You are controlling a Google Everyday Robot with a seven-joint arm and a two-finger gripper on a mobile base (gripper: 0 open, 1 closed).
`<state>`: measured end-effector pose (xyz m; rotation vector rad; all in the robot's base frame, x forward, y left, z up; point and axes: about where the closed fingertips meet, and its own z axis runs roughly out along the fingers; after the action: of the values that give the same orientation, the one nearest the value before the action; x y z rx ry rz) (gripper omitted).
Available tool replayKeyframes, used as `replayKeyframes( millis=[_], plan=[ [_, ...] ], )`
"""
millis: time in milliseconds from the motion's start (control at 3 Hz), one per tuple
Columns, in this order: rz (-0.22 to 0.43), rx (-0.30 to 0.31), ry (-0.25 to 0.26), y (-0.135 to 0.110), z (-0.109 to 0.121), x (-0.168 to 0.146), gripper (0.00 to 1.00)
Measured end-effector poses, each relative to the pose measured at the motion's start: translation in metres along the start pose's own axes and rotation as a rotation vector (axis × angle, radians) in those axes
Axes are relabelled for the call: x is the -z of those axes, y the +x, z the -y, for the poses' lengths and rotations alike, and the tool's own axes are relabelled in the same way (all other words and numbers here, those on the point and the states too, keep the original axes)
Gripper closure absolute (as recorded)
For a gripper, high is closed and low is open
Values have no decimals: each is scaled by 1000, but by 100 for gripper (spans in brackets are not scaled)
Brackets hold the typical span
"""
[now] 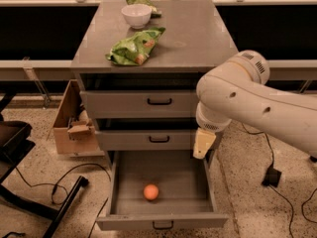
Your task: Pick orange from bottom drawer and place on counter
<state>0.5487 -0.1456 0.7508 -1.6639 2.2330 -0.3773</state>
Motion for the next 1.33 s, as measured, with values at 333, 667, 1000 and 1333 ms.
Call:
replayKeyframes(
  millis=[333, 667, 1000, 1333],
  plan=[
    [40, -18, -36, -9, -6, -55, 0],
    [40, -18, -36, -9, -6, -55, 0],
    [59, -69, -138, 16, -44, -136, 0],
    [206, -159, -199, 38, -71, -203, 0]
  ],
)
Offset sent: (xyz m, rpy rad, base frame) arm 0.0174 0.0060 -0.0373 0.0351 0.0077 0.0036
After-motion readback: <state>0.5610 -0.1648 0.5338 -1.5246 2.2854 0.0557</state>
